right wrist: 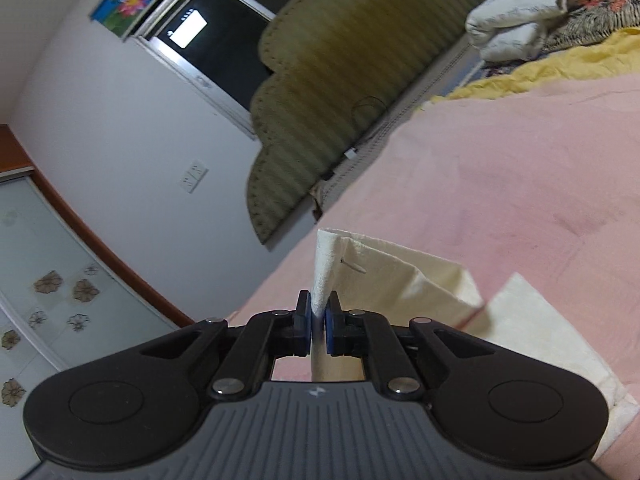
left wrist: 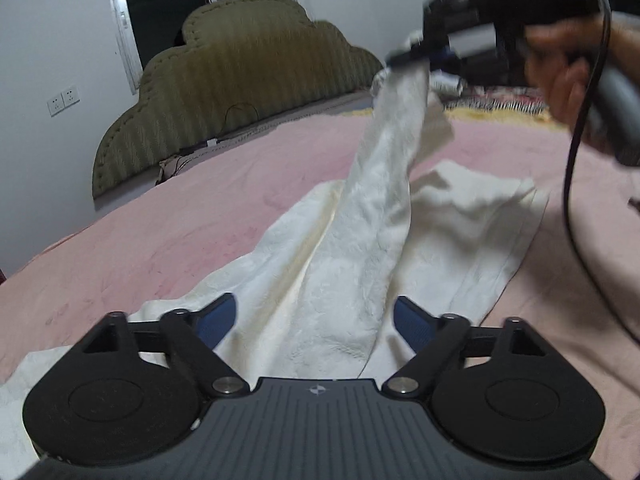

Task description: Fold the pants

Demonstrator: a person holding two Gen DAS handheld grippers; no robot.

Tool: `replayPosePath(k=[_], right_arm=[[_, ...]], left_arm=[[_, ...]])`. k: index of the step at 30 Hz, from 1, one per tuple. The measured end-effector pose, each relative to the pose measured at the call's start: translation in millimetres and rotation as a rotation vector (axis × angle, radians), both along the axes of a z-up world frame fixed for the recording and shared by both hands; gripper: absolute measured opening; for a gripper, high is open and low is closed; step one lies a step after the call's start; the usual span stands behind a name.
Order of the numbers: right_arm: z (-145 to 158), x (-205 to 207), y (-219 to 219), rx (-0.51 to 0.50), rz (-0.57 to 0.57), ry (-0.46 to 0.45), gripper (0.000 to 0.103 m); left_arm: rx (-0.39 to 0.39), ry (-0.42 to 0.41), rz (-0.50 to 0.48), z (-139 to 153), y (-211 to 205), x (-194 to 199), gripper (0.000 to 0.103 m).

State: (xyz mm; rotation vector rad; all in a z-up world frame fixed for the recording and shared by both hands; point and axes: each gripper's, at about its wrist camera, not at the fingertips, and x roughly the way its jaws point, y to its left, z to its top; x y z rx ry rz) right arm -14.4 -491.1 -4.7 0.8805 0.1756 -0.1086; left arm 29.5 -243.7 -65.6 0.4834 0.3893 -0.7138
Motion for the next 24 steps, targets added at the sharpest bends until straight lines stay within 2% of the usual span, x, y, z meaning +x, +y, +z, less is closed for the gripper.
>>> replayPosePath(k=[1, 3, 4, 7, 9, 11, 13, 15, 16, 18, 20, 22, 24], right_arm=[[2.6, -0.9, 0.0, 0.006, 0.007, -0.008, 0.007], [5.8, -1.3, -0.5, 0.007, 0.015, -0.014, 0.007], [6.6, -0.3, -2.1, 0.009, 0.015, -0.014, 0.007], [5.3, 8.0, -9.4, 0.016, 0.019, 0.011, 0.007], [5.7, 20.1, -17.1, 0.028, 0.027, 0.048, 0.007], [12.0, 28.4, -21.8, 0.034, 0.027, 0.048, 0.007], [27.3, 20.9, -15.1, -0.056, 0.026, -0.031, 0.007], [40.6, 4.8, -2.7, -0.184, 0.027, -0.115, 0.007], [40.5, -5.2, 1.3, -0.22, 0.025, -0.134, 0.007], [25.8, -18.1, -0.6, -0.223, -0.001, -0.042, 0.007], [-10.0, -29.5, -12.4, -0.155, -0.038, 0.122, 0.007], [-51.0, -46.0, -24.7, -0.034, -0.079, 0.226, 0.007], [-79.5, -63.8, -29.4, 0.079, -0.108, 0.244, 0.007]], left_arm=[[0.02, 0.013, 0.003, -5.6, -5.2, 3.3, 0.072], [0.042, 0.05, 0.014, -13.4, -10.8, 10.1, 0.05], [0.032, 0.076, 0.013, -15.6, -9.9, 13.1, 0.045], [-0.034, 0.129, 0.009, -13.8, -0.8, 20.6, 0.032], [-0.094, 0.16, 0.025, -7.2, 6.8, 29.8, 0.014], [-0.197, 0.166, 0.065, 10.4, 21.8, 40.7, 0.012], [-0.285, 0.123, 0.091, 27.2, 34.9, 42.0, 0.011], [-0.306, 0.086, 0.075, 39.2, 40.0, 36.0, 0.009], [-0.278, 0.104, 0.039, 39.2, 38.0, 32.4, 0.008], [-0.218, 0.191, -0.043, 25.9, 30.7, 26.0, 0.009], [-0.159, 0.243, -0.09, 4.2, 21.5, 16.8, 0.009], [-0.115, 0.228, -0.109, -9.9, 16.0, 6.8, 0.009], [-0.096, 0.204, -0.116, -13.0, 13.9, 2.1, 0.009]])
